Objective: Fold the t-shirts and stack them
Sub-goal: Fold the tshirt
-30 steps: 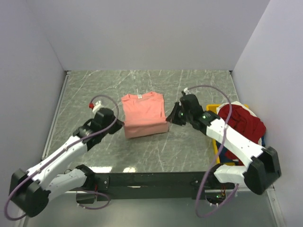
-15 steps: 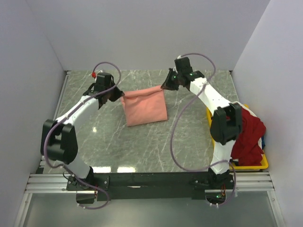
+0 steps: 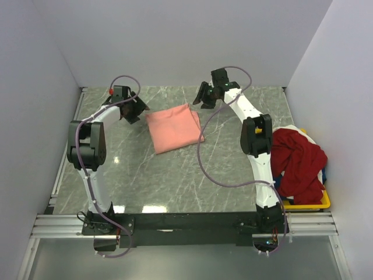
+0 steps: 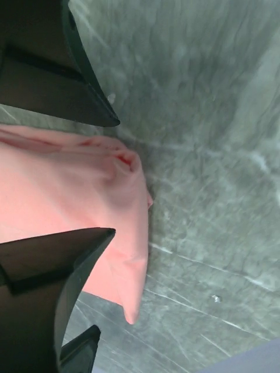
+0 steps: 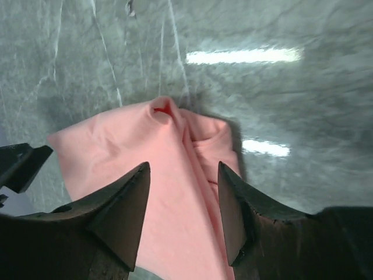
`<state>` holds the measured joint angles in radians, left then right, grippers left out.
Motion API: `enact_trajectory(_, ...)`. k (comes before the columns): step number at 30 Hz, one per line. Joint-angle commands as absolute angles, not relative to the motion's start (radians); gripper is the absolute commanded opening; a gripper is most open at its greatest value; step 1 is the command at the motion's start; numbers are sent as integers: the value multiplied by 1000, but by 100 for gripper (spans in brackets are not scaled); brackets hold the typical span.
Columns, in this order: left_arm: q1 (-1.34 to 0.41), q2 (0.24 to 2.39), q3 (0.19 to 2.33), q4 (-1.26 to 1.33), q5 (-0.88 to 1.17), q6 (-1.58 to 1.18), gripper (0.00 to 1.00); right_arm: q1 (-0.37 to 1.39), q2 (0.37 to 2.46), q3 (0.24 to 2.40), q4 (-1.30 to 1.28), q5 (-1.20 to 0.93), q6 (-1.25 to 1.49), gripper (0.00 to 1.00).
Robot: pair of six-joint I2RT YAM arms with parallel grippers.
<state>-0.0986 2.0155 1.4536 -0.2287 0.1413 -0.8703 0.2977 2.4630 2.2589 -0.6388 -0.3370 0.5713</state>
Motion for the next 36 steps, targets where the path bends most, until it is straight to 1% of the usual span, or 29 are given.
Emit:
enact_trajectory(1, -68, 1945, 1474, -177, 178, -848, 76, 270, 2340, 2229, -612, -319, 525, 57)
enact_trajectory(4, -66, 1890, 1414, -156, 181, -861, 74, 275, 2243, 2111, -588, -287, 506, 57)
enact_trajectory(5, -75, 1878, 1382, -150, 186, -862, 72, 276, 2215, 2027, -575, -285, 505, 57)
enact_trajectory(7, -92, 1841, 1345, -147, 170, -867, 68, 294, 2125, 1935, -514, -265, 502, 56)
enact_trajectory(8, -113, 1829, 1309, -144, 163, -867, 58, 314, 2082, 1866, -494, -255, 496, 56)
enact_trajectory(10, -133, 1810, 1287, -129, 144, -868, 47, 339, 2065, 1838, -466, -258, 488, 54)
enact_trajectory(11, -149, 1815, 1287, -127, 146, -868, 39, 356, 2078, 1851, -462, -268, 488, 54)
enact_trajectory(13, -158, 1854, 1311, -147, 166, -864, 28, 370, 2108, 1888, -474, -294, 492, 49)
enact_trajectory(14, -170, 1873, 1343, -156, 169, -861, 20, 376, 2143, 1925, -479, -307, 498, 48)
enact_trajectory(15, -178, 1900, 1356, -166, 164, -853, 19, 385, 2155, 1933, -474, -323, 503, 45)
enact_trajectory(16, -189, 1914, 1376, -170, 155, -847, 16, 388, 2172, 1922, -441, -357, 521, 45)
enact_trajectory(20, -192, 1997, 1446, -183, 158, -836, 13, 394, 2232, 1902, -353, -429, 574, 42)
enact_trajectory(24, -192, 2123, 1548, -221, 160, -809, 13, 399, 2302, 1916, -345, -431, 606, 41)
enact_trajectory(28, -196, 2172, 1563, -230, 163, -813, 13, 397, 2335, 1884, -370, -414, 644, 39)
enact_trajectory(30, -201, 2154, 1507, -197, 167, -825, 13, 399, 2307, 1798, -345, -400, 655, 38)
enact_trajectory(31, -202, 2143, 1482, -178, 169, -830, 13, 397, 2292, 1707, -321, -400, 675, 38)
enact_trajectory(36, -229, 2062, 1342, -130, 173, -856, 13, 400, 2154, 1444, -186, -405, 713, 37)
